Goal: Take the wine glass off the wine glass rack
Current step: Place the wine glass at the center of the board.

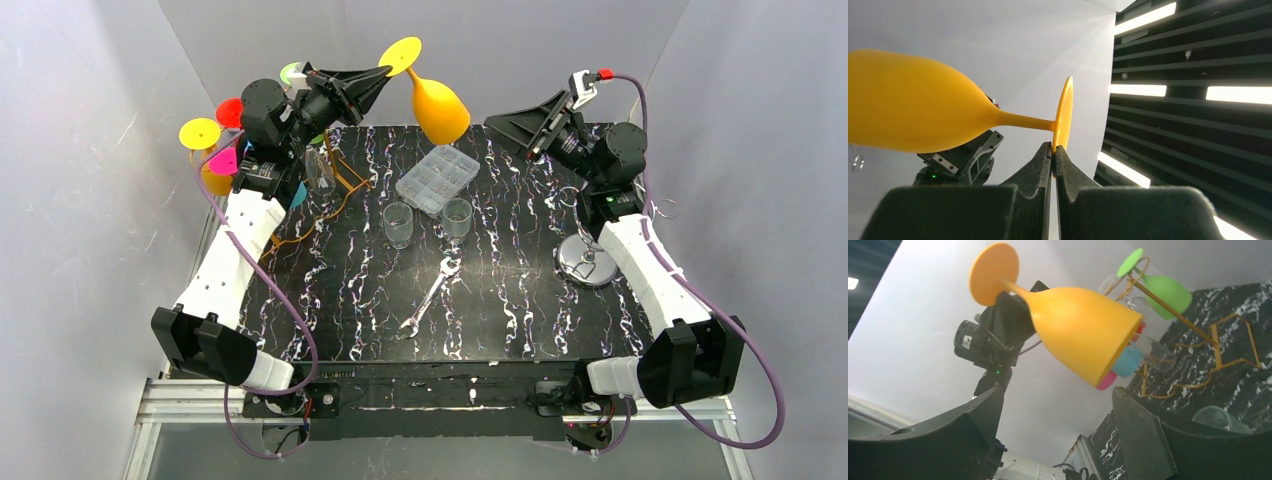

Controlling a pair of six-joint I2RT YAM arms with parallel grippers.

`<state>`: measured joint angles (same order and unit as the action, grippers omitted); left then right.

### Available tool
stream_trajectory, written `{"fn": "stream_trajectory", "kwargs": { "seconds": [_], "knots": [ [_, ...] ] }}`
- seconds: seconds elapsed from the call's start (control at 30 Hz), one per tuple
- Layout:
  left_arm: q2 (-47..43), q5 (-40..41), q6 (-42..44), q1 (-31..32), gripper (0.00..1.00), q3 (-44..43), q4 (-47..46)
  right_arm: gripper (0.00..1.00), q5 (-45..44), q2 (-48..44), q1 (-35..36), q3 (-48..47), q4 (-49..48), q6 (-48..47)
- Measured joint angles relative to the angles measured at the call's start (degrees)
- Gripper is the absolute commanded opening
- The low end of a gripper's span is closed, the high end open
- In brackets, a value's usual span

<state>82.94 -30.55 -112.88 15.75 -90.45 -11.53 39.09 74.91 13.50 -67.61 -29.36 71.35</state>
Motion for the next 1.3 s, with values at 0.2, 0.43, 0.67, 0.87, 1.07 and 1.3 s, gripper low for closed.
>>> {"fn": "stream_trajectory", "kwargs": {
  "seconds": [0.2, 0.43, 0.67, 0.87, 1.07, 1.3],
  "knots": [
    [0.11, 2.82, -4.85, 1.9, 0.0, -0.02, -1.57, 0.76, -1.44, 0.52, 2.08, 0.7, -11.74, 3.28],
    [0.37, 4.76, -5.84, 3.5, 0.0, -0.02, -1.75, 0.75, -2.64, 2.05, 3.89, 0.96, -13.97, 3.23],
    [0.37, 6.19, -5.97, 3.5, 0.0, -0.02, -1.75, 0.8, -7.23, -1.62, 3.89, 1.33, -3.32, -4.63],
    [0.37, 6.16, -6.19, 3.89, 0.0, -0.02, -1.75, 0.81, -9.38, -4.17, 3.96, 2.71, -2.56, -8.17],
    [0.37, 6.14, -6.23, 3.98, 0.0, 0.0, -1.75, 0.77, -7.89, 2.8, 6.47, 2.69, -9.07, -5.53],
    [0.37, 6.12, -6.23, 4.0, 0.0, 0.17, -1.79, 0.6, -7.61, 6.05, 7.48, 2.97, -17.09, 0.09]
  ]
}}
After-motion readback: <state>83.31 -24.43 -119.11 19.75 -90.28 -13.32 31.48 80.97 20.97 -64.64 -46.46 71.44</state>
